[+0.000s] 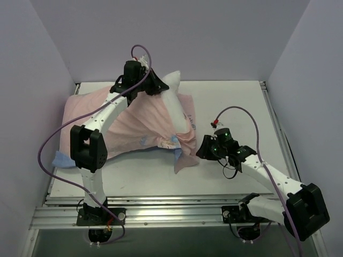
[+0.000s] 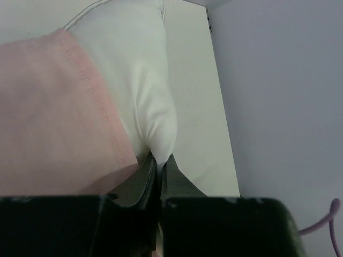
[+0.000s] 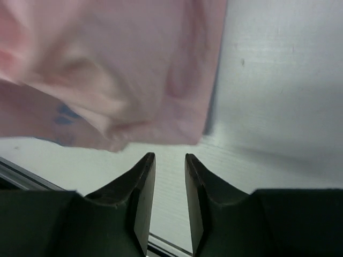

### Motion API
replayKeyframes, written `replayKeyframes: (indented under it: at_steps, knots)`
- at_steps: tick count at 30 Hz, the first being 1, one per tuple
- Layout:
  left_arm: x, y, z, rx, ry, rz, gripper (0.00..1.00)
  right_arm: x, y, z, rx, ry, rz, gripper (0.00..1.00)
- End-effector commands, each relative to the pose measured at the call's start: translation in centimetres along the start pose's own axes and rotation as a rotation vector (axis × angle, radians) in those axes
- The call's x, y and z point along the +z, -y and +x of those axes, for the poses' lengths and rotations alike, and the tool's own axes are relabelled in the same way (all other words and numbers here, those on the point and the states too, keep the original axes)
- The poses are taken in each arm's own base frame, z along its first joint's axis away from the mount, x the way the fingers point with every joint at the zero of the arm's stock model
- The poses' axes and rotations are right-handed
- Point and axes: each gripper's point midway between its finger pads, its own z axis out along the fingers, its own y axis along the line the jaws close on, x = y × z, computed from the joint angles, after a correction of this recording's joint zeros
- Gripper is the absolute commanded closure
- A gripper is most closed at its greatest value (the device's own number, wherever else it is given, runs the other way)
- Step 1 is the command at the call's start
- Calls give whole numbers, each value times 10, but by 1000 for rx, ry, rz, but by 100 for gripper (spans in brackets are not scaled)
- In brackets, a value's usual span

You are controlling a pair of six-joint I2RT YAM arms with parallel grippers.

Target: Remove the pillowcase from the pillow

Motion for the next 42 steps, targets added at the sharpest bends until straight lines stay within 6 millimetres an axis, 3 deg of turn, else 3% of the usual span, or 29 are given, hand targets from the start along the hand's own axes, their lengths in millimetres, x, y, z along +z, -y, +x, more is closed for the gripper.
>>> replayKeyframes:
  at_steps: [1,2,3,6,10,14,16,20,26,27,30,32,35,36,37,40,41,42]
  knots:
    - [-16,56,-6,55,36,166,98,-34,-34,-75,-64,214,-18,70]
    - [-16,55,-2,63,33,162,98,-38,-35,-85,-67,232,5,67]
    - [-14,58,5,74,23,162,98,-45,-42,-108,-62,284,32,62]
    - [-12,59,20,122,7,131,98,-53,-61,-137,-56,323,23,51]
    - [-9,60,29,180,10,88,98,-41,-75,-153,-70,317,84,46]
    - [-8,59,32,198,14,63,98,-14,-78,-134,-89,242,128,46]
    - [-9,60,32,202,18,60,98,-2,-71,-124,-66,216,146,48]
    - [-11,60,30,207,22,54,98,13,-37,-84,-44,128,211,58]
    - [-15,57,24,209,25,35,98,4,2,-47,11,88,236,71]
    - [-17,58,22,208,27,36,98,7,9,-33,15,57,228,78]
    - [-21,68,18,208,34,63,98,9,20,-18,33,34,208,95]
    - [-25,77,18,194,15,94,98,10,24,-14,57,29,194,100]
    - [-31,86,12,139,7,136,98,15,30,-4,82,24,168,100]
    - [-35,90,11,125,-1,160,98,18,25,-9,81,49,129,100]
    - [-41,96,1,108,25,185,98,21,27,1,76,29,112,100]
    - [-49,107,-9,96,50,226,98,28,7,2,57,33,-34,100]
    - [-51,110,-12,94,57,235,98,30,-2,12,53,-2,-102,100]
    - [-50,114,-14,93,56,252,98,31,-12,5,38,31,-159,100]
